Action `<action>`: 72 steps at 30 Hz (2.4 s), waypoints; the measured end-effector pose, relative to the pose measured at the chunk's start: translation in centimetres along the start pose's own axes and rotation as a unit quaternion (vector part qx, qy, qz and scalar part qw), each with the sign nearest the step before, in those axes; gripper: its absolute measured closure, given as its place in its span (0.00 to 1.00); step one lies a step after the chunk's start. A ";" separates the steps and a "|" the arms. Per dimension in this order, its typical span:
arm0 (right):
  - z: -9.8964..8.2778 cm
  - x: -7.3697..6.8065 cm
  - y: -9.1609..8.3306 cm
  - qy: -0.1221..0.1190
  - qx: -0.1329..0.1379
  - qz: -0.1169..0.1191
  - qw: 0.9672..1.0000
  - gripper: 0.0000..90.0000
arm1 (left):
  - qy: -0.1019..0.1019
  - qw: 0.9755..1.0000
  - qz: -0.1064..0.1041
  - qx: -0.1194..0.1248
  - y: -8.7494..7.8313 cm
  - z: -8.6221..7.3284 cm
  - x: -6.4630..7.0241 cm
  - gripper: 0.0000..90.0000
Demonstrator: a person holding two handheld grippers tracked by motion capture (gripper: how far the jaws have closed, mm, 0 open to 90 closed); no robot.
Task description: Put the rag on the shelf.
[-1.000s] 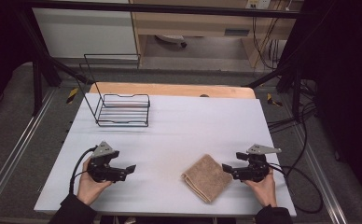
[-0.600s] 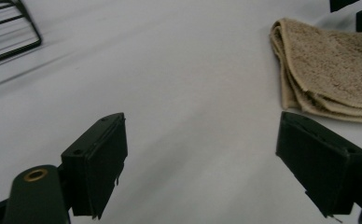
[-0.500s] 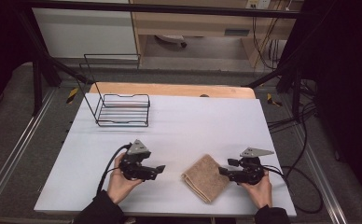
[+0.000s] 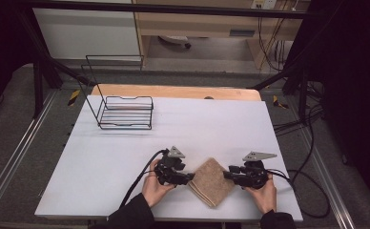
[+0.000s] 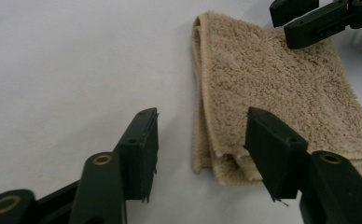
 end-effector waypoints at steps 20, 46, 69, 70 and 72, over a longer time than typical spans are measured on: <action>-0.3 -0.4 1.2 0.011 -0.019 0.013 1.000 0.77 | -0.029 0.998 -0.029 -0.051 1.6 -1.2 0.6 0.84; 6.0 -3.5 3.6 -0.069 0.004 0.017 0.997 0.96 | -0.016 0.999 0.035 0.019 -4.6 -1.4 -1.0 0.92; 10.5 -6.5 13.5 -0.123 0.002 0.043 0.992 0.93 | -0.079 0.991 0.105 0.029 -7.4 -5.3 -6.9 0.84; 10.4 -6.5 13.5 -0.122 0.002 0.043 0.992 0.92 | -0.079 0.991 0.105 0.029 -7.4 -5.3 -6.9 0.82; 10.6 -6.4 13.4 -0.119 0.005 0.040 0.992 0.85 | -0.075 0.992 0.097 0.033 -7.8 -5.0 -7.0 0.75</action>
Point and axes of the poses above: each handheld gripper's, and its own axes: y roughly forward along the jaws, z roughly out of its top, x roughly to its right, the point moved 10 cm from there along y, roughly forward along the jaws, and after that the axes turned 14 degrees about -y, right-handed, at the moved point
